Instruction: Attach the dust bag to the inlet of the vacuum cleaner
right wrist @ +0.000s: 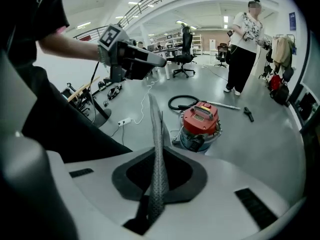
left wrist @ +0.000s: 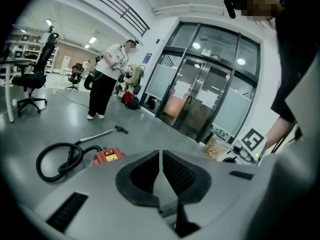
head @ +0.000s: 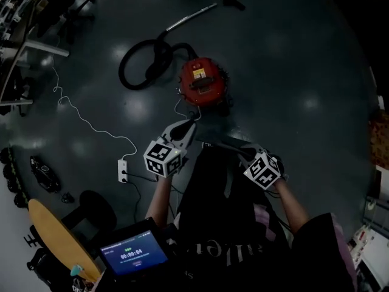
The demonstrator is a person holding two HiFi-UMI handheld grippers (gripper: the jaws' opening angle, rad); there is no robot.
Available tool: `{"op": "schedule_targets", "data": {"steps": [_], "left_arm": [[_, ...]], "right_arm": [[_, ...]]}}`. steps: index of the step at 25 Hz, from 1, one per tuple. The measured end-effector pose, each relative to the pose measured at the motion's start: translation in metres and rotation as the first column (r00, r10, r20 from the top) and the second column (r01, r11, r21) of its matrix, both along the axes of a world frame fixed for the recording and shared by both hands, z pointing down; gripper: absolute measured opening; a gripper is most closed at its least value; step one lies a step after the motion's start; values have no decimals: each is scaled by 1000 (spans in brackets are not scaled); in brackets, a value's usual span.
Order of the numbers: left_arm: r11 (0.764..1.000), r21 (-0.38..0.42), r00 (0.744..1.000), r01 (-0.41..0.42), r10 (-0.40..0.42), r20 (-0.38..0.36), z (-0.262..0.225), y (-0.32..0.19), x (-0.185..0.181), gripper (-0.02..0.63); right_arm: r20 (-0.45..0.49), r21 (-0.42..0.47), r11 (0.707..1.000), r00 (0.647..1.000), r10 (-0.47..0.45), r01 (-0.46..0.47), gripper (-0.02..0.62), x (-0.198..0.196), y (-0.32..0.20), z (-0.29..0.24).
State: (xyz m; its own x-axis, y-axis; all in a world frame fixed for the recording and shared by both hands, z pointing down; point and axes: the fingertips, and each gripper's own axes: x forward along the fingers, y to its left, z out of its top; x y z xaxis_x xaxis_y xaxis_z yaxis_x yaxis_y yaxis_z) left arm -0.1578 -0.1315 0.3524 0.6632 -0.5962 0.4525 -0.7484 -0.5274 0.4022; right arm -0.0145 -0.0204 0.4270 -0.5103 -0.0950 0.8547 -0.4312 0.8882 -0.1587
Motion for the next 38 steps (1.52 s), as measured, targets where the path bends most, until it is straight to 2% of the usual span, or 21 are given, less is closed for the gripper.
{"op": "schedule_targets", "data": {"steps": [6, 10, 15, 16, 18, 20, 23, 24, 25, 28, 31, 33, 36, 38], "left_arm": [[990, -66, 990, -126, 130, 61, 82, -69, -8, 11], [977, -116, 975, -181, 194, 109, 144, -102, -5, 15], [973, -115, 947, -201, 223, 232, 215, -147, -12, 106], [972, -106, 933, -210, 231, 277, 229, -156, -15, 119], [963, -95, 887, -253, 270, 374, 255, -172, -18, 145], [937, -119, 823, -328, 345, 452, 281, -183, -17, 167], [887, -177, 707, -426, 448, 546, 318, -192, -14, 216], [878, -187, 684, -440, 463, 564, 327, -195, -12, 224], [873, -193, 670, -448, 471, 574, 334, -199, -10, 227], [861, -214, 648, -461, 492, 582, 353, -203, -1, 232], [831, -236, 617, -504, 538, 574, 362, -202, 5, 232], [820, -236, 624, -521, 555, 550, 362, -202, 5, 232], [824, -234, 652, -516, 555, 516, 362, -203, 4, 232], [825, -230, 659, -516, 554, 509, 362, -204, 5, 232]], "right_arm": [[-39, -27, 1000, 999, -3, 2, 40, -11, -35, 52], [-39, -72, 997, 999, -8, 5, 40, -9, -51, 90], [-37, -120, 992, 998, -40, 36, 40, -6, -61, 153], [-42, -120, 991, 997, -59, 53, 40, -5, -62, 166], [-55, -114, 989, 993, -99, 93, 40, -2, -66, 190], [-62, -108, 987, 990, -124, 117, 40, 2, -74, 213], [-75, -81, 990, 989, -125, 119, 41, 8, -93, 242], [-81, -68, 991, 990, -118, 112, 40, 10, -100, 251], [-86, -58, 993, 990, -109, 104, 40, 11, -106, 260], [-97, -46, 992, 988, -120, 116, 41, 12, -116, 281], [-108, -35, 985, 979, -170, 167, 41, 9, -124, 296], [-123, -24, 975, 967, -223, 222, 41, 6, -128, 303], [-168, 25, 946, 935, -314, 322, 40, 1, -131, 313], [-193, 56, 942, 929, -316, 332, 40, -3, -137, 319]]}}
